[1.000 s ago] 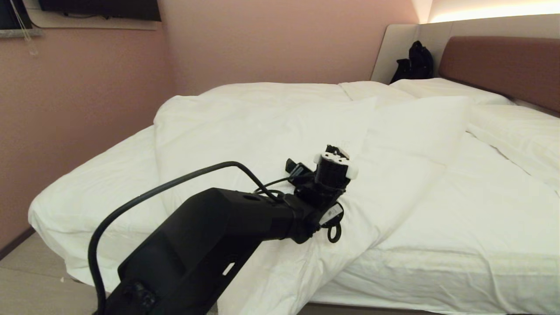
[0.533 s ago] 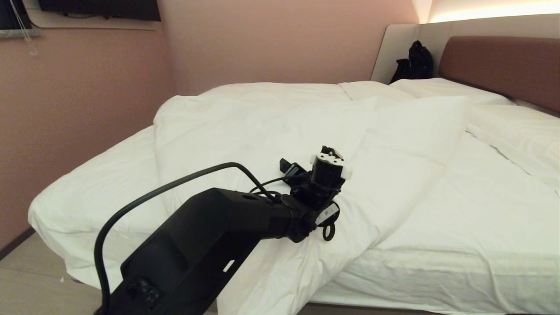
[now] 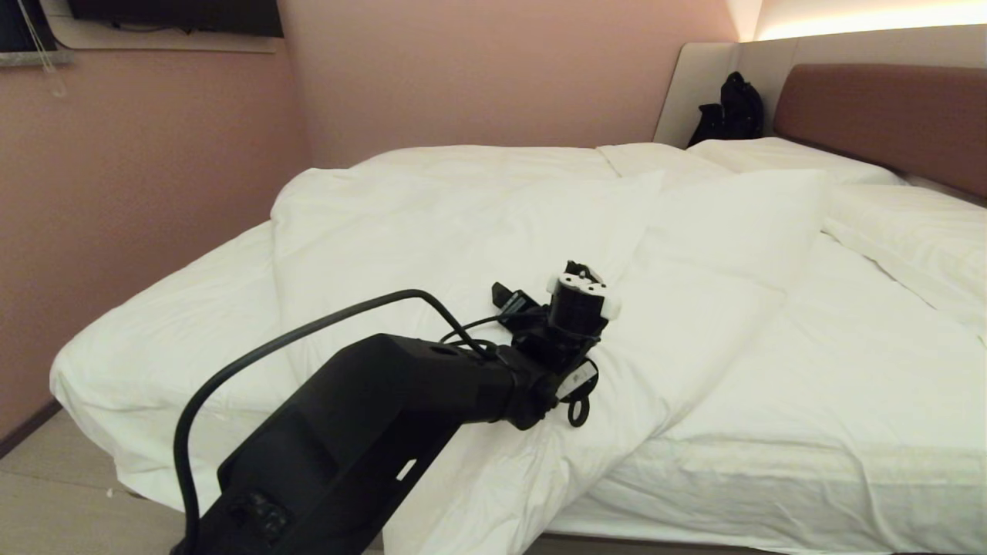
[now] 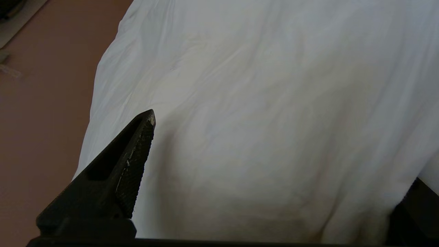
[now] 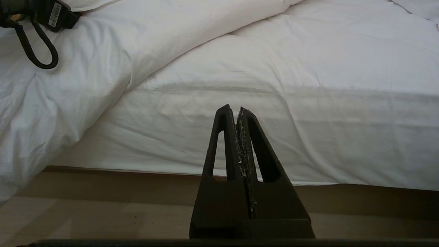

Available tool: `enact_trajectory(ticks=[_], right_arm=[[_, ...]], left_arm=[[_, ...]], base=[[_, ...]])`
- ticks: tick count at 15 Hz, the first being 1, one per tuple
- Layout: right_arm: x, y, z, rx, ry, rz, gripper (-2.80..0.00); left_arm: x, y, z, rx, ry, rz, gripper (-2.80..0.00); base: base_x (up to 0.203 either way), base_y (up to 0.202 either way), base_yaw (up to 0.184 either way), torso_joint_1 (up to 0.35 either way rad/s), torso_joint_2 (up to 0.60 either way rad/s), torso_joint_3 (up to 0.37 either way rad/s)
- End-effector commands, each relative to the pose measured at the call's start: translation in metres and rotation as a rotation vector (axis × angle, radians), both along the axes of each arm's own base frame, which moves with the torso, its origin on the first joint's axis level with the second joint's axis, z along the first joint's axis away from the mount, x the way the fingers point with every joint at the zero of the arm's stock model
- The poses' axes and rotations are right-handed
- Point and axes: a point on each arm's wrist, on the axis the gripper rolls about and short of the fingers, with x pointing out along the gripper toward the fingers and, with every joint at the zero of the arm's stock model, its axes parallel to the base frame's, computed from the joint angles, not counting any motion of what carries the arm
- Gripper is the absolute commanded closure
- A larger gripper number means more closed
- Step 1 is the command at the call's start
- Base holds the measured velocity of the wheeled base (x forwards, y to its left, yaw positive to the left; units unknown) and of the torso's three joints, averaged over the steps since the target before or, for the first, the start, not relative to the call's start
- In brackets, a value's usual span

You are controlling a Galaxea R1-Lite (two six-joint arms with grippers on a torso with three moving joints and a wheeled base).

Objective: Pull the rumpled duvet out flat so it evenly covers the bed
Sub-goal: Hold the folded corner of the quilt

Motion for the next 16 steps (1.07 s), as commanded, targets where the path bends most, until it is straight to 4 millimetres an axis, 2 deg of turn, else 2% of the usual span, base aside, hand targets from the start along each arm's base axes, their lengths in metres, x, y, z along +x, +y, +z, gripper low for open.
enact_trajectory(ticks=[1,2,12,16], right_arm=[[0.000,0.000,0.000,0.000,-0.001,0.000,0.00],[0.000,0.000,0.000,0.000,-0.001,0.000,0.00],[0.000,0.000,0.000,0.000,-0.001,0.000,0.00],[0.000,0.000,0.000,0.000,-0.001,0.000,0.00]], left_arm=[[0.000,-0.001,-0.002,0.001,-0.001,0.002,-2.80],[0.001,-0.001,-0.002,-0.007,-0.003,0.000,0.00],[-0.002,0.002,0.010,-0.006,-0.012,0.016,0.00],[-0.006,0.008,0.030,-0.021,-0.032,0.041,0.00]], base=[[0.000,0.000,0.000,0.000,0.00,0.000],[0.000,0.000,0.000,0.000,0.00,0.000],[0.000,0.000,0.000,0.000,0.00,0.000],[0.000,0.000,0.000,0.000,0.00,0.000]])
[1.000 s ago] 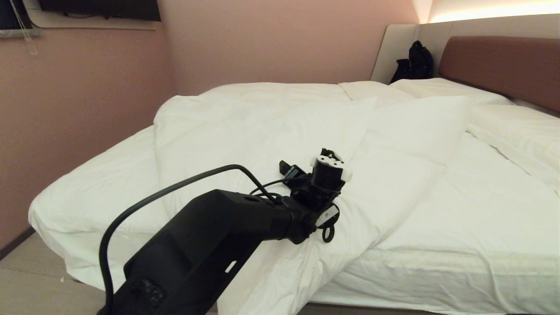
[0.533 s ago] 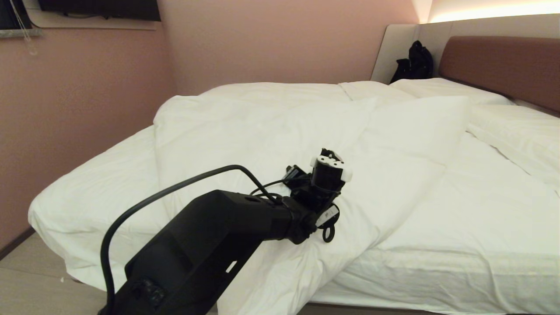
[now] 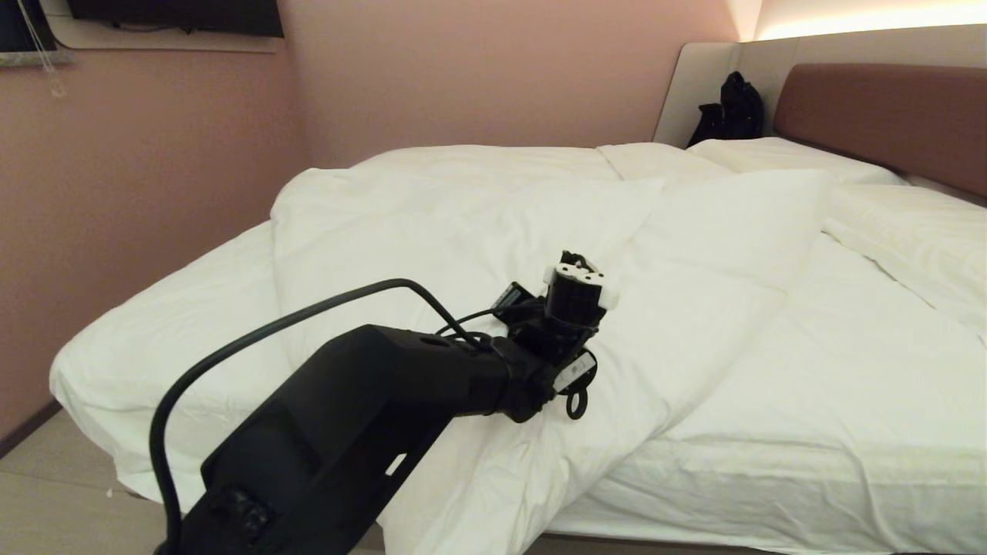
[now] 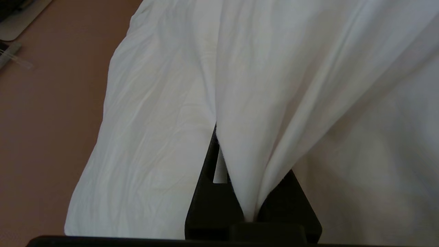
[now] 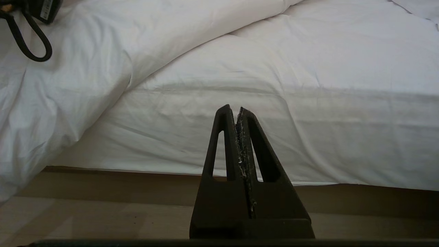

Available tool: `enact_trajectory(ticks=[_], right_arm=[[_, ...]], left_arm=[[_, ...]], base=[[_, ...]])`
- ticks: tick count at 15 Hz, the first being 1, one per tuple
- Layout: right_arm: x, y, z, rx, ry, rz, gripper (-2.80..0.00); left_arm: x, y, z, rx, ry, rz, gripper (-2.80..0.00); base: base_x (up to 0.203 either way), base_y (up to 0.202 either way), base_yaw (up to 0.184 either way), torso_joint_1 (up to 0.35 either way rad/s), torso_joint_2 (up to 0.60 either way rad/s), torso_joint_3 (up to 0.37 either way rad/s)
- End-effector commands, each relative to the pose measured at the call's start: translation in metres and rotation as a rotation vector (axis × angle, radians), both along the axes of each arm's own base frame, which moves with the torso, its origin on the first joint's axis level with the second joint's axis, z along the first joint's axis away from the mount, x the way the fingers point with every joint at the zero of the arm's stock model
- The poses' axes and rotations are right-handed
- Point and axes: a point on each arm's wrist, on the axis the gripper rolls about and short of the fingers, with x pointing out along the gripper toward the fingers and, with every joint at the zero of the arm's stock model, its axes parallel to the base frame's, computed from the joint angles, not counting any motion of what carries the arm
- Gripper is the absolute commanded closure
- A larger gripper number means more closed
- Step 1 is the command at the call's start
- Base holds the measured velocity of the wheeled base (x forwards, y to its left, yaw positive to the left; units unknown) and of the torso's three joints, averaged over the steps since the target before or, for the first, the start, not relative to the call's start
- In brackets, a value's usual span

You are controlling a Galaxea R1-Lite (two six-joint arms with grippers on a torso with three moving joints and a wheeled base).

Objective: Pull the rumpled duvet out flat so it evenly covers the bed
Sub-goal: Hold the folded corner of the quilt, then flatten the corners of the folded blanket

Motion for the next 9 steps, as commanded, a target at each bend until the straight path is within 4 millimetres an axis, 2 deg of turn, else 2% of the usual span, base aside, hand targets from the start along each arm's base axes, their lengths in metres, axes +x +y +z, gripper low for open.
enact_trajectory(ticks=[1,4,9], right_arm=[[0.000,0.000,0.000,0.000,-0.001,0.000,0.00],[0.000,0.000,0.000,0.000,-0.001,0.000,0.00],[0.000,0.000,0.000,0.000,-0.001,0.000,0.00]], left_arm=[[-0.005,0.006,0.018,-0.008,-0.014,0.015,0.00],[-0.015,0.016,0.025,0.026,0.008,0.049,0.00],[-0.036,0.042,0.053,0.048,0.008,0.114,0.00]], base=[[0.000,0.000,0.000,0.000,0.00,0.000],[0.000,0.000,0.000,0.000,0.00,0.000],[0.000,0.000,0.000,0.000,0.00,0.000]])
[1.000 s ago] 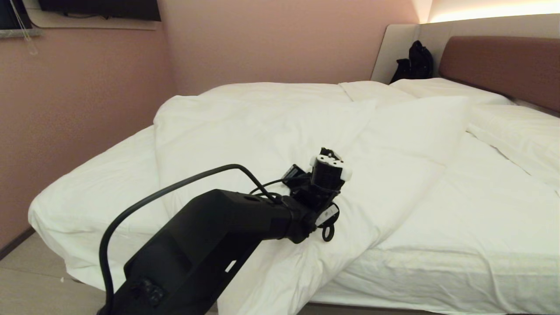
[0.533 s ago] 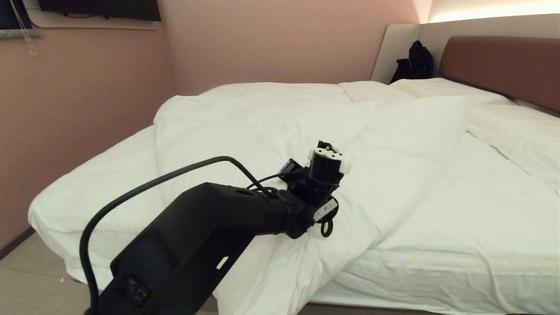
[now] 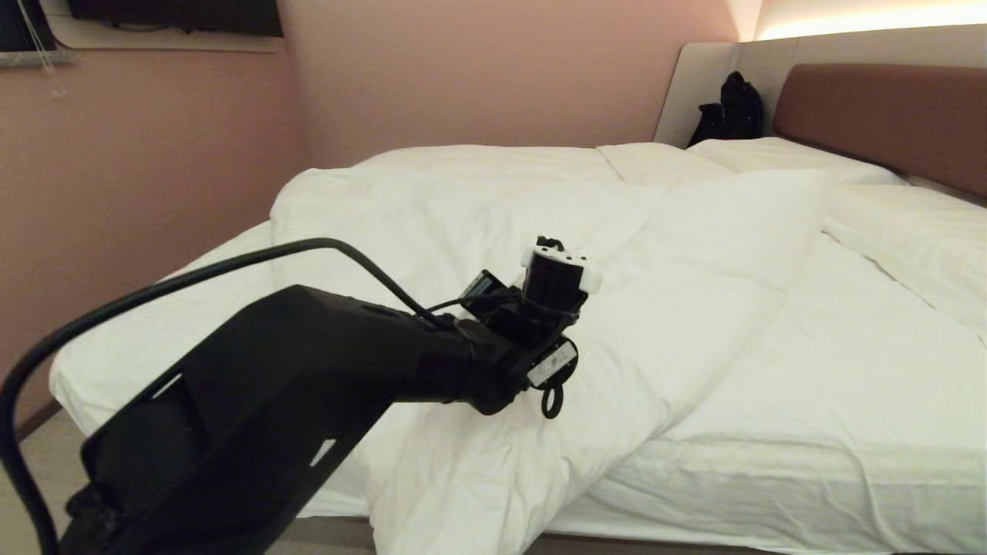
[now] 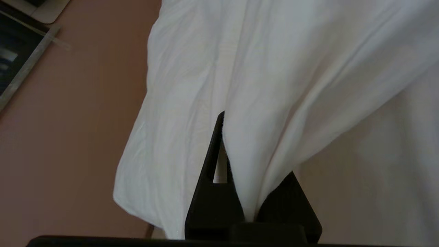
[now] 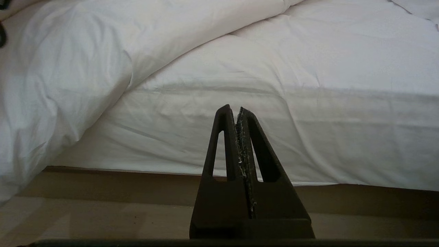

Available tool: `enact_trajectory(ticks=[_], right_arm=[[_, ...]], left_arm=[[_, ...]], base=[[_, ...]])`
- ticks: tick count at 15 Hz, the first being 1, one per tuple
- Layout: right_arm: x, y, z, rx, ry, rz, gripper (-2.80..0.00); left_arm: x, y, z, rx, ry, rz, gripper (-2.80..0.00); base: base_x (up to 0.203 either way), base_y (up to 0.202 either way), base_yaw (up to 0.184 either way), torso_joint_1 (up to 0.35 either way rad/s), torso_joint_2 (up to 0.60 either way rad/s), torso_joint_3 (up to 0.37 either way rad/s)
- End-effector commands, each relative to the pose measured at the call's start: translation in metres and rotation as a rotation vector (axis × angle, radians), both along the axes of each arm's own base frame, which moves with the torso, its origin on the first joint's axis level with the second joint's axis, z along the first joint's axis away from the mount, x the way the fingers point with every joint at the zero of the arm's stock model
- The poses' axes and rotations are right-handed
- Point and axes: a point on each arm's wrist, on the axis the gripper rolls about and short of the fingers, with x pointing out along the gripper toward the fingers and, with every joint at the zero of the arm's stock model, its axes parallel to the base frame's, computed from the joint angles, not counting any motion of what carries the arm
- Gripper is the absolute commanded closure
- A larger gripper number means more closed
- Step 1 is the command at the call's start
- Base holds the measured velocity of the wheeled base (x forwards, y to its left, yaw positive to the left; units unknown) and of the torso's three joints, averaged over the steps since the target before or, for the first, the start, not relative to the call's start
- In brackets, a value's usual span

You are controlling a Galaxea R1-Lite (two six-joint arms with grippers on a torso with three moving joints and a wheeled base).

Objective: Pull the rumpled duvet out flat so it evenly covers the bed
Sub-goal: Flatten the corners of the folded blanket

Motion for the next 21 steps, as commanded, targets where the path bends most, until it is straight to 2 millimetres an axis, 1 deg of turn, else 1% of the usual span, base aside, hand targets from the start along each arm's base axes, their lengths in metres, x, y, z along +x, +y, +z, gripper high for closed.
enact_trajectory(ticks=[1,3,5,8,12,14,18,21], right_arm=[[0.000,0.000,0.000,0.000,-0.001,0.000,0.00],[0.000,0.000,0.000,0.000,-0.001,0.001,0.00],[0.000,0.000,0.000,0.000,-0.001,0.000,0.00],[0.000,0.000,0.000,0.000,-0.001,0.000,0.00],[0.000,0.000,0.000,0.000,-0.001,0.000,0.00],[0.000,0.000,0.000,0.000,-0.001,0.001,0.00],[0.000,0.000,0.000,0.000,-0.001,0.000,0.00],[0.000,0.000,0.000,0.000,-0.001,0.000,0.00]], left_arm=[[-0.013,0.017,0.029,-0.018,-0.029,0.028,0.00],[-0.022,0.032,0.042,-0.016,-0.038,0.066,0.00],[-0.033,0.050,0.049,0.005,-0.028,0.100,0.00],[-0.049,0.079,0.047,0.052,0.006,0.147,0.00],[-0.069,0.117,0.054,0.077,0.023,0.202,0.00],[-0.079,0.133,0.048,0.108,0.051,0.224,0.00],[-0.096,0.165,0.029,0.171,0.115,0.265,0.00],[-0.109,0.181,0.027,0.178,0.126,0.282,0.00]], base=[[0.000,0.000,0.000,0.000,0.00,0.000],[0.000,0.000,0.000,0.000,0.00,0.000],[0.000,0.000,0.000,0.000,0.00,0.000],[0.000,0.000,0.000,0.000,0.00,0.000],[0.000,0.000,0.000,0.000,0.00,0.000],[0.000,0.000,0.000,0.000,0.00,0.000],[0.000,0.000,0.000,0.000,0.00,0.000],[0.000,0.000,0.000,0.000,0.00,0.000]])
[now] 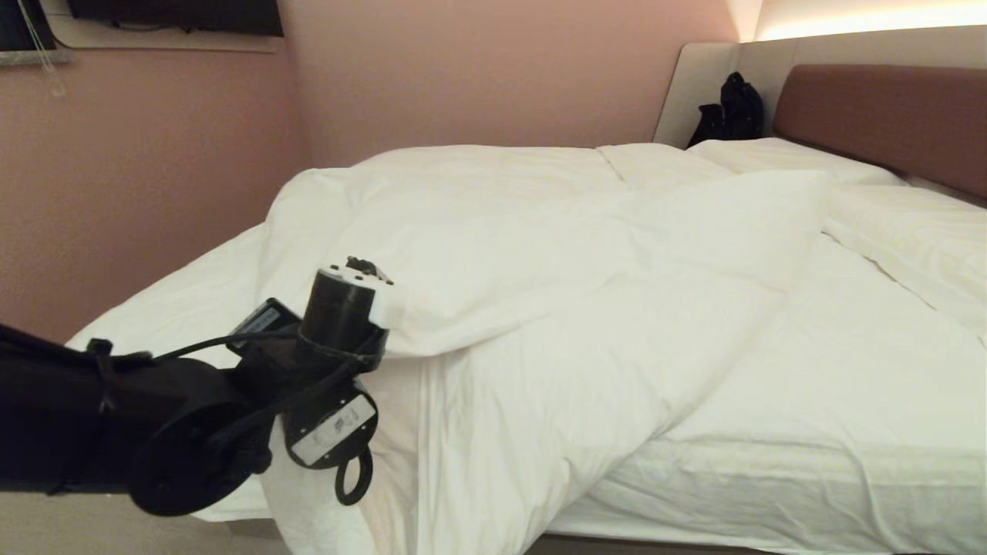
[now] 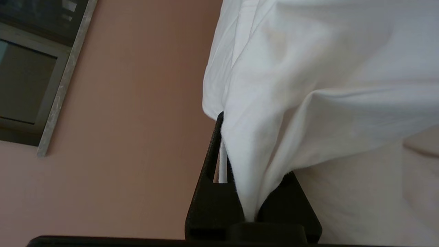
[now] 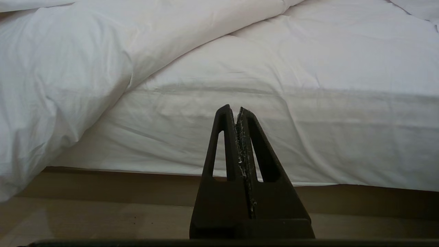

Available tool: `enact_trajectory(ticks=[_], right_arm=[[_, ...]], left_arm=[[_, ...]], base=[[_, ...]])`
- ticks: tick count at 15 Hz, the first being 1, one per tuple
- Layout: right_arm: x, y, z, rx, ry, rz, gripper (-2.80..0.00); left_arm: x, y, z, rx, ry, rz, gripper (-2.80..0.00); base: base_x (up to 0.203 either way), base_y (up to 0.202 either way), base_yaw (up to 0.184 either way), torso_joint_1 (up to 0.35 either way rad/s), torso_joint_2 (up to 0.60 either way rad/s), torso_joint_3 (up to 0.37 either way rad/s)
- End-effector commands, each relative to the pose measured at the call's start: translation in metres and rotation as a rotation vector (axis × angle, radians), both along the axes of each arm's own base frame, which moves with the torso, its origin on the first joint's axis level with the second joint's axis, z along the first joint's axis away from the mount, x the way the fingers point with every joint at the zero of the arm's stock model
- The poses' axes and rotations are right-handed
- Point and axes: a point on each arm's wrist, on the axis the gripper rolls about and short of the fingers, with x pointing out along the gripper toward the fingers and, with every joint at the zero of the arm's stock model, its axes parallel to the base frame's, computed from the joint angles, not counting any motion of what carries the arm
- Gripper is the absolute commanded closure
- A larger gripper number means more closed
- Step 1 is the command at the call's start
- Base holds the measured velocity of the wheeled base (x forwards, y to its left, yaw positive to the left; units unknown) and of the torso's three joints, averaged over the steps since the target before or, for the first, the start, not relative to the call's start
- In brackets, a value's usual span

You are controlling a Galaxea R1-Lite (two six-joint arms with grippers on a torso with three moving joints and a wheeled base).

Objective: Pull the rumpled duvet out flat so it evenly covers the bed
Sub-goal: Flatten the corners of the folded blanket

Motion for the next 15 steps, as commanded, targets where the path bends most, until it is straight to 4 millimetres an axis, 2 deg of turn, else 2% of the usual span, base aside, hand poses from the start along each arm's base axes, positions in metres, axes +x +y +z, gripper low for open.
enact_trajectory(ticks=[1,8,15], right_arm=[[0.000,0.000,0.000,0.000,0.000,0.000,0.00],[0.000,0.000,0.000,0.000,0.000,0.000,0.00],[0.000,0.000,0.000,0.000,0.000,0.000,0.00]], left_arm=[[-0.015,0.014,0.006,-0.003,-0.011,0.015,0.00],[-0.051,0.062,0.001,0.022,0.005,0.108,0.00],[-0.079,0.086,-0.029,0.085,0.100,0.135,0.00]], base=[[0.000,0.000,0.000,0.000,0.00,0.000],[0.000,0.000,0.000,0.000,0.00,0.000],[0.000,0.000,0.000,0.000,0.00,0.000]])
